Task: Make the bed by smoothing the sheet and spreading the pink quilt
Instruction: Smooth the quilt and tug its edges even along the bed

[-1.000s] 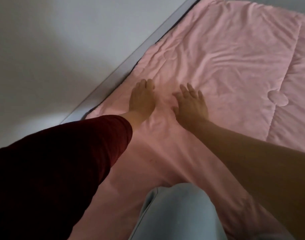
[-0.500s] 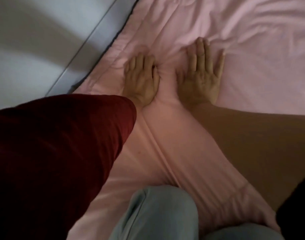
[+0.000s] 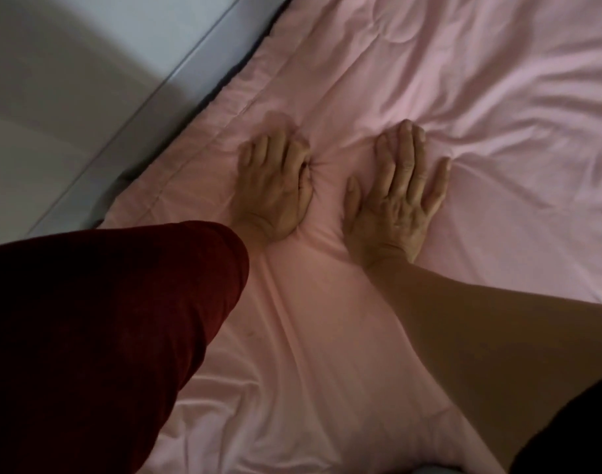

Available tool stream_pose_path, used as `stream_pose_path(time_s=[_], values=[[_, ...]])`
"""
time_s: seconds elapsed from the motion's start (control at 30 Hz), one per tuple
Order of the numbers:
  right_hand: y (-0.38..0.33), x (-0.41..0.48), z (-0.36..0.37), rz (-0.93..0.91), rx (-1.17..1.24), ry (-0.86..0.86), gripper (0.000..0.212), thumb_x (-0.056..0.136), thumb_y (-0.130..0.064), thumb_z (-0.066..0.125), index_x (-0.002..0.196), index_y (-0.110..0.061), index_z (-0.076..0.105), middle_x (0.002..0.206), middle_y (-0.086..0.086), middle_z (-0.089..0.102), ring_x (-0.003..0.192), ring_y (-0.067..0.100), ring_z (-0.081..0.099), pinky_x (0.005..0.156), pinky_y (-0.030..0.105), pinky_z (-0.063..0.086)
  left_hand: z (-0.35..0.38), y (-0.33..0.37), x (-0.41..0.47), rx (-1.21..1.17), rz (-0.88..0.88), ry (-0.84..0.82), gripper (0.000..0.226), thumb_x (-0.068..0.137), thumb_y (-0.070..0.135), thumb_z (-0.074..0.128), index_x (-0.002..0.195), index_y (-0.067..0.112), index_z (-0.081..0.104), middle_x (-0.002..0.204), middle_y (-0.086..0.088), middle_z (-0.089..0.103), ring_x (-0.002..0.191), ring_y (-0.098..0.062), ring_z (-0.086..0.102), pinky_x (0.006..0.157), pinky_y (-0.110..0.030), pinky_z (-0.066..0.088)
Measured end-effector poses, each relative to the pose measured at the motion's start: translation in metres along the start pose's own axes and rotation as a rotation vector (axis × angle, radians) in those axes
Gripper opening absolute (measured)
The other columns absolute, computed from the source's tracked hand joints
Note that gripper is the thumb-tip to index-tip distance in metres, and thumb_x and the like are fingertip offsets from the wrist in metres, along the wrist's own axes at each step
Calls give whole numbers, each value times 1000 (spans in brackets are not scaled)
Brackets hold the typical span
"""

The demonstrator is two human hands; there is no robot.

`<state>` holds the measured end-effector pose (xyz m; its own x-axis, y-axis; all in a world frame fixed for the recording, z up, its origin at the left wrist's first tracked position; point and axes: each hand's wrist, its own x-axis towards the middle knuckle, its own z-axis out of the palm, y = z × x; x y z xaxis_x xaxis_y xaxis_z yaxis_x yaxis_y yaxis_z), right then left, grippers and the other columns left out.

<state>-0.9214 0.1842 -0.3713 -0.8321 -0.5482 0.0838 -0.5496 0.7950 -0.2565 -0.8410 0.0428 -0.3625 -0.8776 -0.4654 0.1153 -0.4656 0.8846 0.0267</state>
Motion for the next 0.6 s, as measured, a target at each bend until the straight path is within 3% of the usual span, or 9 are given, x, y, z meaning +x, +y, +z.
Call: stream_pose_path(time_s=[0.27,0.6], values=[[-2,1,8,0,-46,16,63,94,-47,37,148,-14,36,158,7,24,148,22,16,116,56,11,3,-4,1,34,35,-108,21,85,32,45,94,16,54,99,-13,54,91,-32,50,82,-43,36],[-1,-2,3,-5,-72,59,61,93,-48,39,147,-18,37,158,3,26,148,19,18,117,54,12,11,-7,-3,22,69,-57,26,88,31,38,100,14,55,103,-14,55,96,-34,51,86,-45,35]])
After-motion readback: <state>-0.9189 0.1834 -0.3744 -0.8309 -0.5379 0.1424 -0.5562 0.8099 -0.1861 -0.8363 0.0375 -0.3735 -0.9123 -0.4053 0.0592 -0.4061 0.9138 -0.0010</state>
